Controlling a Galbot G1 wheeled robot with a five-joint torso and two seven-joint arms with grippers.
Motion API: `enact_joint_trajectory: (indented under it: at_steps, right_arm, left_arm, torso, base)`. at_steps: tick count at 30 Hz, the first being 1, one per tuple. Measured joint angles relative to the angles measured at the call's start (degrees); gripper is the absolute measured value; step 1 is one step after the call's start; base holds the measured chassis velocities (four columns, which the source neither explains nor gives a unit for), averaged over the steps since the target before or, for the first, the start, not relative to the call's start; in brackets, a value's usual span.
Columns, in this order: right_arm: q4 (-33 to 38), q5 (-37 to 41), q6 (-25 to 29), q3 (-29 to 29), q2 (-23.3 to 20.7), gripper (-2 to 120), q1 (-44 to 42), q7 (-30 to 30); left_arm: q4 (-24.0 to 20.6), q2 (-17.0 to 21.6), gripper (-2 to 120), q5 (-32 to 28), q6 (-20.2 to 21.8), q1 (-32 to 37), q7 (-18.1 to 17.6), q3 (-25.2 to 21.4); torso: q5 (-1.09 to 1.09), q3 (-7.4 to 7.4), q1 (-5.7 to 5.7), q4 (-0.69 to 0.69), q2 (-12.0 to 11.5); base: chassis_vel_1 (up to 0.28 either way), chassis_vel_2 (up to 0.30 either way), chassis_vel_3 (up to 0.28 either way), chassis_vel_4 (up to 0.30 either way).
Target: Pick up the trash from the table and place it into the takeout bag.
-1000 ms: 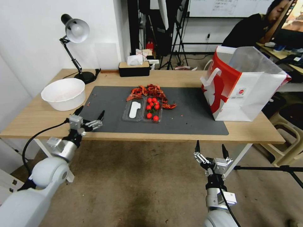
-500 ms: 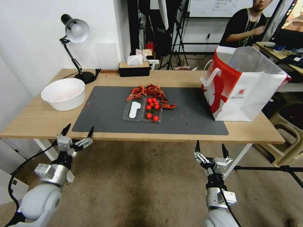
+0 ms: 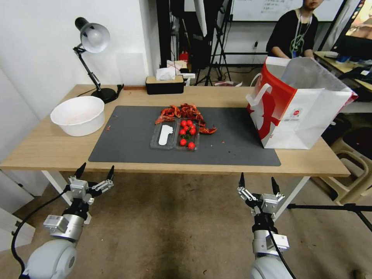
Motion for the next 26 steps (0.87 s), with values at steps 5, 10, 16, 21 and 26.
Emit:
enact_joint_trajectory:
  at_steps: [5, 10, 16, 21, 26]
  right_arm:
    - [-0.12, 0.0, -0.05, -0.14, 0.21, 100, 0.04, -0.02]
    - [-0.31, -0.08, -0.04, -0.2, 0.29, 100, 0.23, -0.06]
    - [-0.33, -0.1, -0.01, -0.22, 0.29, 100, 0.25, -0.07]
    - [-0.33, -0.12, 0.02, -0.24, 0.3, 100, 0.26, -0.09]
    - [-0.33, -0.14, 0.04, -0.24, 0.3, 100, 0.26, -0.11]
  left_arm:
    - [0.87, -0.05, 100, 0.0, -0.81, -0.06, 0.12, -0.02]
    - [0.92, -0.05, 100, 0.01, -1.04, -0.06, 0.11, -0.2]
    - [0.92, -0.05, 100, 0.03, -1.04, -0.06, 0.09, -0.23]
    - [0.92, -0.05, 100, 0.04, -1.04, -0.07, 0.07, -0.24]
    - [0.92, -0.04, 100, 0.04, -1.04, -0.08, 0.07, -0.24]
  torso:
    - [0.0, 0.0, 0.0, 0.0, 0.0]
    - [0.0, 0.0, 0.0, 0.0, 0.0]
    - [0.0, 0.0, 0.0, 0.0, 0.0]
    - [0.0, 0.0, 0.0, 0.0, 0.0]
    - [0.0, 0.0, 0.0, 0.0, 0.0]
  base:
    - [0.0, 0.0, 0.0, 0.0]
    - [0.0, 0.0, 0.0, 0.0]
    - [0.0, 0.0, 0.0, 0.0]
    - [0.0, 0.0, 0.0, 0.0]
    - [0.0, 0.0, 0.0, 0.0]
